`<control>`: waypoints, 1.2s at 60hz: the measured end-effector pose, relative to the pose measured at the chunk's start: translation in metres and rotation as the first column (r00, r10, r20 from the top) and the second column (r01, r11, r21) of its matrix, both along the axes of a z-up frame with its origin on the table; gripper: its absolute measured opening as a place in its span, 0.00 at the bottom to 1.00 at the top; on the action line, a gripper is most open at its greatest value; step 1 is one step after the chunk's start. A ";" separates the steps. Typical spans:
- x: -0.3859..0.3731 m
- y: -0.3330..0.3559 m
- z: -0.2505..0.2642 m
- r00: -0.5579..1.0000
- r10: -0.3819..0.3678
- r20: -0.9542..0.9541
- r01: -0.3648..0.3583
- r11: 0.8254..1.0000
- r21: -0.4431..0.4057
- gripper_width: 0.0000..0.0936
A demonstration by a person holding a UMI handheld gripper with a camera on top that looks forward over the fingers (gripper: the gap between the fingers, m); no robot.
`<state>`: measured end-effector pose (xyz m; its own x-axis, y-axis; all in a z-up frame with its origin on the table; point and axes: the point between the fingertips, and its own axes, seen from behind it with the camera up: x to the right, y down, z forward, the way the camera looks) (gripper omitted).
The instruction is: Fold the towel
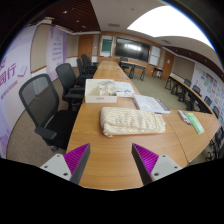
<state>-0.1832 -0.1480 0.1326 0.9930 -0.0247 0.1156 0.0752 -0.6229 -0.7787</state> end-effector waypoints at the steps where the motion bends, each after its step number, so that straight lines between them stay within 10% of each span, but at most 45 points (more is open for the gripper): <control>1: -0.004 0.012 -0.004 1.000 0.010 0.001 -0.010 1.000 0.006 0.91; 30: -0.010 0.226 -0.136 0.994 0.094 0.054 -0.090 0.993 -0.079 0.84; 35: -0.011 0.237 -0.135 0.993 0.112 0.037 -0.109 0.992 -0.063 0.62; 40: -0.004 0.244 -0.135 0.986 0.133 0.100 -0.128 0.990 -0.058 0.17; 44: -0.002 0.243 -0.135 0.986 0.128 0.109 -0.122 0.991 -0.055 0.08; 63: -0.084 0.209 -0.017 0.913 0.271 -0.305 -0.259 0.963 0.081 0.04; 72: -0.043 0.211 0.029 0.887 0.246 -0.390 -0.202 0.968 0.151 0.04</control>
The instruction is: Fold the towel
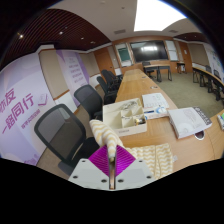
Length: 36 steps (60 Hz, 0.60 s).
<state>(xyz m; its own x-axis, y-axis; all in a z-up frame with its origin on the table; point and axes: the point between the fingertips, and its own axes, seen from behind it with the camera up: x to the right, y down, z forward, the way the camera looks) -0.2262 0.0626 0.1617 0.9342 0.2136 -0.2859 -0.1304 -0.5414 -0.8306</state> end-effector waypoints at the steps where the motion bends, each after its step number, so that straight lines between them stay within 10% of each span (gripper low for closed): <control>1: 0.002 0.005 -0.003 1.000 -0.017 0.010 0.017 1.000 -0.004 0.04; 14: 0.117 0.021 -0.092 0.975 -0.157 0.155 0.175 0.978 -0.112 0.11; 29: 0.191 0.017 -0.088 0.933 -0.226 0.281 0.254 0.965 -0.068 0.93; 36: 0.192 -0.001 -0.058 0.926 -0.208 0.315 0.229 0.973 -0.030 0.92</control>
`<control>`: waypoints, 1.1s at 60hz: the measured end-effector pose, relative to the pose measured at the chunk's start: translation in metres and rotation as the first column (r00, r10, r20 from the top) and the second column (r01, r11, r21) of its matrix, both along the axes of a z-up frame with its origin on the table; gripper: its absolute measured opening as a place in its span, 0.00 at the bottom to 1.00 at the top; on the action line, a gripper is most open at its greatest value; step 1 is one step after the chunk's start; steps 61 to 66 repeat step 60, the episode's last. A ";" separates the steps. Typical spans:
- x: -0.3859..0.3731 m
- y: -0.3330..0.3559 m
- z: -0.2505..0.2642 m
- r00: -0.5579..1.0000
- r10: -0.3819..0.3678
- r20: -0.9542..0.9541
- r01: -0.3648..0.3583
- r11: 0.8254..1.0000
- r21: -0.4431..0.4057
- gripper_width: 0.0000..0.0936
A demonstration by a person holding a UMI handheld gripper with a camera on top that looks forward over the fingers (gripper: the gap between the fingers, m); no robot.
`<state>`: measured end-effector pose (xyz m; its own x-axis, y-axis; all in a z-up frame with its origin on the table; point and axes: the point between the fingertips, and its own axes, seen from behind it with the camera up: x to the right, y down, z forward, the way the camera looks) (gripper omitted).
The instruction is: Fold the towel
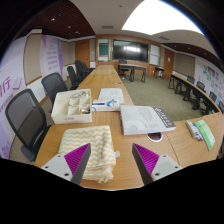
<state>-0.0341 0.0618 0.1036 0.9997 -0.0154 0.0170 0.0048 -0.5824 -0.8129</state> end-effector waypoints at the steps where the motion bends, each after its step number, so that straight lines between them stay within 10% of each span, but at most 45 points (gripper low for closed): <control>1: -0.003 -0.002 0.005 1.000 0.004 0.007 -0.004 1.000 0.001 0.92; 43: -0.090 -0.312 0.139 0.995 -0.020 0.101 0.018 1.000 0.019 0.91; 66: -0.106 -0.355 0.156 0.993 0.003 0.114 -0.007 0.999 0.037 0.92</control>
